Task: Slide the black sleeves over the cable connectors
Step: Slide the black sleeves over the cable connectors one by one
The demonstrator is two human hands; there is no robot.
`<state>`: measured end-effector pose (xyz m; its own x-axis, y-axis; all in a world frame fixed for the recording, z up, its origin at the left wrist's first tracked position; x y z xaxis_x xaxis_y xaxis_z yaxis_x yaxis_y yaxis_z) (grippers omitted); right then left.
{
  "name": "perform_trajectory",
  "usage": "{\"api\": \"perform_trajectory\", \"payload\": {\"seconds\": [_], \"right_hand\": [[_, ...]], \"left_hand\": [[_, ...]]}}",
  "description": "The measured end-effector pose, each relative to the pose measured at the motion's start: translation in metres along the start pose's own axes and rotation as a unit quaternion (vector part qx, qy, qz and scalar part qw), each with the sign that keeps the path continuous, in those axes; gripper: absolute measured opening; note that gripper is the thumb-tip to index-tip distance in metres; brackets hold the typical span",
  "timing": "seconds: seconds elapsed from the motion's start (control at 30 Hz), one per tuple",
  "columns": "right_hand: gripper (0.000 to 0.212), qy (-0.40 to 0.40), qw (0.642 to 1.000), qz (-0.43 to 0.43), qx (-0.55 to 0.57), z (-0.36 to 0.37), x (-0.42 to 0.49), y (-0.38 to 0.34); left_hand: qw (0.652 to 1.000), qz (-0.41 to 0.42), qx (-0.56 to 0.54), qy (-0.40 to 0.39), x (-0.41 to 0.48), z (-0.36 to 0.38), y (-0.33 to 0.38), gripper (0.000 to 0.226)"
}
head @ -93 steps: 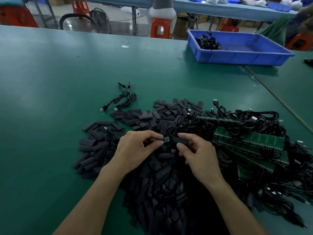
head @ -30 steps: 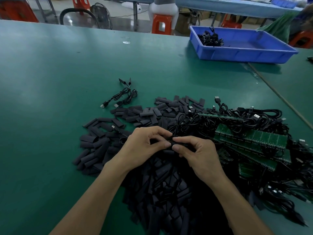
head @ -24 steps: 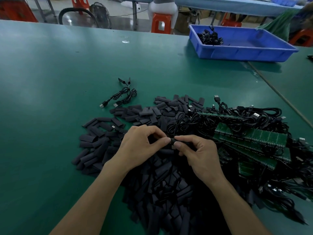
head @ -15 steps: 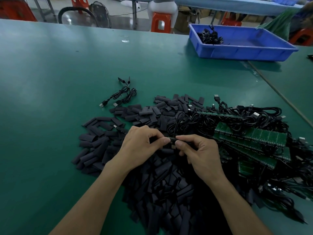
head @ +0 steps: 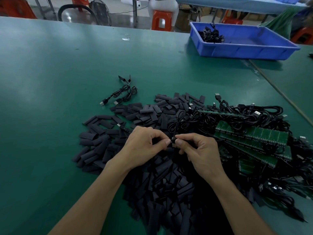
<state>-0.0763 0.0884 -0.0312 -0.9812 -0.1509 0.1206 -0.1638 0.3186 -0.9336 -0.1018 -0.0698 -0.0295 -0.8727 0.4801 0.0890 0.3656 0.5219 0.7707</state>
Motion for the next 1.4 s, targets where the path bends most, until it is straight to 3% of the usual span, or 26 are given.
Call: {"api": "perform_trajectory", "payload": {"seconds": [0.23,0.33,0.43,0.83,1.0,1.13,1.23,1.4], "right_hand": [[0.026,-0.004,1.0,0.008,0.017,0.003,0.0,0.001],[0.033,0.064,0.997,0.028,0.037,-0.01,-0.003,0.006],[0.022,0.118,0.991,0.031,0.049,-0.021,-0.005,0.008],[0.033,0.074,0.996,0.027,0.052,-0.006,-0.003,0.007],[0.015,0.075,0.994,0.035,0.069,-0.01,-0.001,0.011],[0.012,0.064,0.993,0.049,0.092,-0.011,0.003,0.011],[0.013,0.056,0.989,0.053,0.128,-0.015,0.005,0.007],[0.014,0.009,0.991,0.033,0.13,-0.013,0.007,-0.017]], "left_hand": [[1.0,0.0,-0.013,0.0,0.0,0.001,-0.003,0.012],[0.999,-0.01,-0.029,0.015,0.0,0.0,-0.009,0.015],[0.998,-0.019,-0.039,0.034,0.0,0.0,-0.013,0.018],[0.998,-0.034,-0.018,0.042,-0.001,0.002,-0.012,0.011],[0.999,-0.029,0.003,0.035,0.0,0.001,-0.008,0.01],[0.997,-0.011,0.046,0.061,-0.002,-0.006,-0.004,0.018],[0.987,0.014,0.139,0.083,-0.004,-0.013,0.006,0.029],[0.963,0.016,0.238,0.126,-0.008,-0.029,0.011,0.023]]}}
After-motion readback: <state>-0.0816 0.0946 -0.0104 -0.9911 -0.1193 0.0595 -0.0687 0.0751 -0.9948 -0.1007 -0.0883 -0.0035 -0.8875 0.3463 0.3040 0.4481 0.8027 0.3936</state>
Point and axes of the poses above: each hand's wrist, its own x-axis towards the middle knuckle, its own z-axis out of the palm, y = z × x, the point moved 10 cm from there along x, towards the middle knuckle, and after that the axes turned 9 degrees about -y, right-handed, at the moved point
